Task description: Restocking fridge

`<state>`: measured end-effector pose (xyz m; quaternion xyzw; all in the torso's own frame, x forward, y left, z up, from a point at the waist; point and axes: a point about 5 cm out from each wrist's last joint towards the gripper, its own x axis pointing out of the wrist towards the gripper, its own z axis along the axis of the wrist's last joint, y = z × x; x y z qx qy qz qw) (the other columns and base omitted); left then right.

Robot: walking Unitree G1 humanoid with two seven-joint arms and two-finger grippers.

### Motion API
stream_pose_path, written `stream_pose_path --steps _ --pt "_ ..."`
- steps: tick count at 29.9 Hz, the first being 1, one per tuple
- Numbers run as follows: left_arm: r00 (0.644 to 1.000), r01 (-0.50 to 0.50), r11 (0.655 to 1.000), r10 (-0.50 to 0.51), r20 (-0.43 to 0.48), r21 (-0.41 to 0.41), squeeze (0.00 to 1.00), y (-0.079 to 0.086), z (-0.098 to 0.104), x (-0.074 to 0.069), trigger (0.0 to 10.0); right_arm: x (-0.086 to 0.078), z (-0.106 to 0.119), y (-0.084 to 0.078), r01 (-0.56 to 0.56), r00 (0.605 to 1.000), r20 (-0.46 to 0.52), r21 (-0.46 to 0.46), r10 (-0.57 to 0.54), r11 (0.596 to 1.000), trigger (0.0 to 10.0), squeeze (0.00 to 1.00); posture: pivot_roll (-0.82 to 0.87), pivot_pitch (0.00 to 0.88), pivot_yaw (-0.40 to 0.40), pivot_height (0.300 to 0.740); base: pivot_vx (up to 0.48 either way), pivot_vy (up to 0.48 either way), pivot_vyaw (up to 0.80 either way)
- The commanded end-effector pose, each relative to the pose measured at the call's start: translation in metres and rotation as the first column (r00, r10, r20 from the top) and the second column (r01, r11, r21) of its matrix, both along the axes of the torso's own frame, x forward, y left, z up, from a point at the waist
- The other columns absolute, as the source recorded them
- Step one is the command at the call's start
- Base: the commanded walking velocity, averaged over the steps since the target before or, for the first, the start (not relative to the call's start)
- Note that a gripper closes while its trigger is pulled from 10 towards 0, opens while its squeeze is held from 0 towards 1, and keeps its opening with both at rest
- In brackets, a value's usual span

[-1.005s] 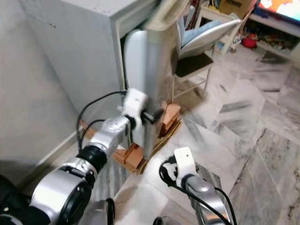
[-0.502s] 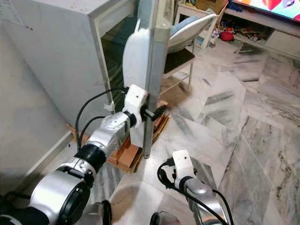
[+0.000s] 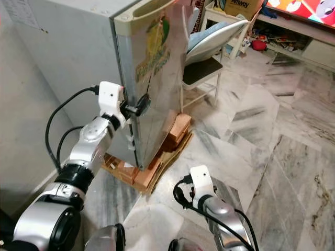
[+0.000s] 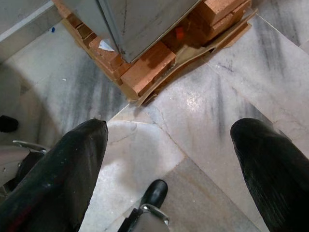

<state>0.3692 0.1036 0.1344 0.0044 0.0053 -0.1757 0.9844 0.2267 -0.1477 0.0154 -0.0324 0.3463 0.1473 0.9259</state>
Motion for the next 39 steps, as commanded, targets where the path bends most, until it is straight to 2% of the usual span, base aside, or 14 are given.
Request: stream_pose_path --steps 1,7,10,13,16,20,22,31,32,34,36,37,38,39 --pt "1.000 -0.022 1.000 0.022 0.000 0.016 0.00 0.004 0.000 0.003 10.0 -0.002 -0.002 -0.005 0.010 1.000 -0.010 -0.006 -0.010 1.000 10.0 0.00 -0.01 0.062 -0.058 0.740 0.000 0.000 0.00" --pt "0.996 -0.084 0.996 0.085 -0.037 0.012 0.00 0.015 0.003 0.012 10.0 -0.001 -0.003 -0.007 0.013 1.000 -0.009 -0.007 -0.013 1.000 10.0 0.00 -0.02 0.061 -0.060 0.740 0.000 0.000 0.00" --pt "0.996 -0.080 0.997 0.080 -0.046 0.012 0.00 0.012 0.004 0.014 10.0 0.000 -0.003 -0.006 0.011 1.000 -0.008 -0.008 -0.011 1.000 10.0 0.00 -0.02 0.061 -0.060 0.740 0.000 0.000 0.00" --pt "0.999 0.016 1.000 -0.016 -0.042 -0.008 0.00 -0.015 0.014 0.018 10.0 0.000 -0.003 -0.006 0.011 1.000 -0.008 -0.009 -0.011 1.000 10.0 0.00 -0.02 0.058 -0.059 0.740 0.000 0.000 0.00" --pt "0.998 0.046 0.999 -0.046 -0.035 -0.017 0.00 -0.023 0.018 0.018 10.0 0.000 -0.003 -0.006 0.011 1.000 -0.008 -0.009 -0.011 1.000 10.0 0.00 -0.03 0.057 -0.056 0.740 0.000 0.000 0.00" --pt "0.984 0.177 0.984 -0.178 -0.018 -0.032 0.00 -0.059 0.028 0.015 10.0 0.001 -0.003 -0.006 0.015 1.000 -0.009 -0.008 -0.015 1.000 10.0 0.00 -0.03 0.056 -0.055 0.740 0.000 0.000 0.00" --pt "0.975 0.220 0.975 -0.220 -0.013 -0.038 0.00 -0.070 0.030 0.013 10.0 0.000 -0.004 -0.006 0.017 1.000 -0.010 -0.007 -0.017 1.000 10.0 0.00 -0.04 0.056 -0.050 0.740 0.000 0.000 0.00" --pt "0.961 0.275 0.961 -0.275 -0.022 0.001 0.00 -0.093 0.029 0.007 10.0 0.001 -0.005 -0.005 0.018 1.000 -0.016 0.000 -0.018 1.000 10.0 0.00 -0.03 0.055 -0.049 0.740 0.000 0.000 0.00" --pt "0.931 0.366 0.931 -0.366 0.004 -0.002 0.00 -0.113 0.036 0.000 10.0 0.001 -0.005 -0.006 0.017 1.000 -0.018 0.000 -0.017 1.000 10.0 0.00 -0.02 0.055 -0.052 0.740 0.000 0.000 0.00" --pt "0.833 0.551 0.833 -0.547 0.082 -0.044 0.00 -0.154 0.056 -0.020 10.0 0.001 -0.006 -0.006 0.015 1.000 -0.020 0.001 -0.015 1.000 10.0 0.00 -0.01 0.054 -0.055 0.740 0.000 0.000 0.00" --pt "0.677 0.728 0.685 -0.715 0.178 -0.019 0.00 -0.195 0.077 -0.053 10.0 0.002 -0.006 -0.005 0.008 1.000 -0.024 0.000 -0.008 1.000 10.0 0.00 -0.01 0.051 -0.057 0.740 0.000 0.000 0.00" --pt "0.556 0.821 0.570 -0.796 0.238 -0.010 0.00 -0.222 0.093 -0.081 10.0 0.003 -0.007 -0.003 -0.003 1.000 -0.025 0.000 0.003 1.000 10.0 0.00 -0.02 0.047 -0.054 0.740 0.000 0.000 0.00" --pt "0.556 0.821 0.570 -0.796 0.238 -0.010 0.00 -0.222 0.093 -0.081 10.0 0.003 -0.007 -0.003 -0.003 1.000 -0.025 0.000 0.003 1.000 10.0 0.00 -0.02 0.047 -0.054 0.740 0.000 0.000 0.00" --pt "0.536 0.834 0.551 -0.805 0.254 -0.011 0.00 -0.226 0.097 -0.086 10.0 0.004 -0.007 -0.002 -0.005 1.000 -0.026 0.000 0.006 1.000 10.0 0.00 -0.03 0.046 -0.053 0.740 0.000 0.000 0.00"
